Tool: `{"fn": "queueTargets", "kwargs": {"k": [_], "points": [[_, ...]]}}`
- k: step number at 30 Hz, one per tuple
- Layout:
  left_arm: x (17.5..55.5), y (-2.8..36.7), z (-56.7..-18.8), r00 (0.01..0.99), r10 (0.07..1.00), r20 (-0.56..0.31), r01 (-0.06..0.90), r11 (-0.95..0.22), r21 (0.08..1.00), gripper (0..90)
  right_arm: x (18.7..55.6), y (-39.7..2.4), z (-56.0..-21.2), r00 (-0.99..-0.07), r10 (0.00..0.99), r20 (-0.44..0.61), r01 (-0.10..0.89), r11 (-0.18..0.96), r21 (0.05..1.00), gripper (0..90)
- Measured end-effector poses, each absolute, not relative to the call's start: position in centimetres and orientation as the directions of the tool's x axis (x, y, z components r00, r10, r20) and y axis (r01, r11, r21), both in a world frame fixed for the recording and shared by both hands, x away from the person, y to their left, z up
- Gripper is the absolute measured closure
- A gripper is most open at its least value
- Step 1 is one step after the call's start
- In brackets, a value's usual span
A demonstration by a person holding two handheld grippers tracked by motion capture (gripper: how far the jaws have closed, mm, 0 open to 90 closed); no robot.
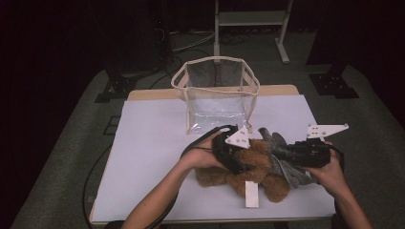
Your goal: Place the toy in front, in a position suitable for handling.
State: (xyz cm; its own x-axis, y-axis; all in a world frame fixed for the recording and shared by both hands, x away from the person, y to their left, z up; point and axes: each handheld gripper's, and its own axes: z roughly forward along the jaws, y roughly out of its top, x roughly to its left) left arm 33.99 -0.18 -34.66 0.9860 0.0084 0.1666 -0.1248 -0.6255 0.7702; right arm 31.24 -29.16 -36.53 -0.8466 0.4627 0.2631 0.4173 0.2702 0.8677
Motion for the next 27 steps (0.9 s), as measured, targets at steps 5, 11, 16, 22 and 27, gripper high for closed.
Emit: {"fn": "queueTargets", "kwargs": {"k": [5, 11, 16, 22, 27], "points": [[34.2, 3.5, -35.5, 0.987, 0.036, 0.157, -0.107, -0.585, 0.804, 12.8, 31.3, -29.2, -36.6, -0.842, 0.472, 0.260, 0.417, 0.265, 0.870, 69.7], [34.7, 7.4, -37.4, 0.985, 0.098, 0.144, -0.070, -0.534, 0.842, 10.1, 31.3, -29.4, -37.0, -0.835, 0.479, 0.272, 0.425, 0.247, 0.871, 69.6], [35.0, 9.7, -40.0, 0.984, 0.138, 0.109, -0.023, -0.516, 0.856, 7.7, 31.3, -29.5, -37.2, -0.830, 0.486, 0.275, 0.431, 0.243, 0.869, 69.5], [35.4, 11.0, -42.2, 0.985, 0.168, 0.041, 0.035, -0.426, 0.904, 1.9, 31.3, -29.4, -37.3, -0.830, 0.486, 0.273, 0.430, 0.247, 0.868, 69.3], [35.6, 10.7, -42.4, 0.986, 0.165, 0.023, 0.052, -0.437, 0.898, 1.9, 31.2, -29.4, -37.3, -0.829, 0.489, 0.270, 0.428, 0.245, 0.870, 69.2]]}}
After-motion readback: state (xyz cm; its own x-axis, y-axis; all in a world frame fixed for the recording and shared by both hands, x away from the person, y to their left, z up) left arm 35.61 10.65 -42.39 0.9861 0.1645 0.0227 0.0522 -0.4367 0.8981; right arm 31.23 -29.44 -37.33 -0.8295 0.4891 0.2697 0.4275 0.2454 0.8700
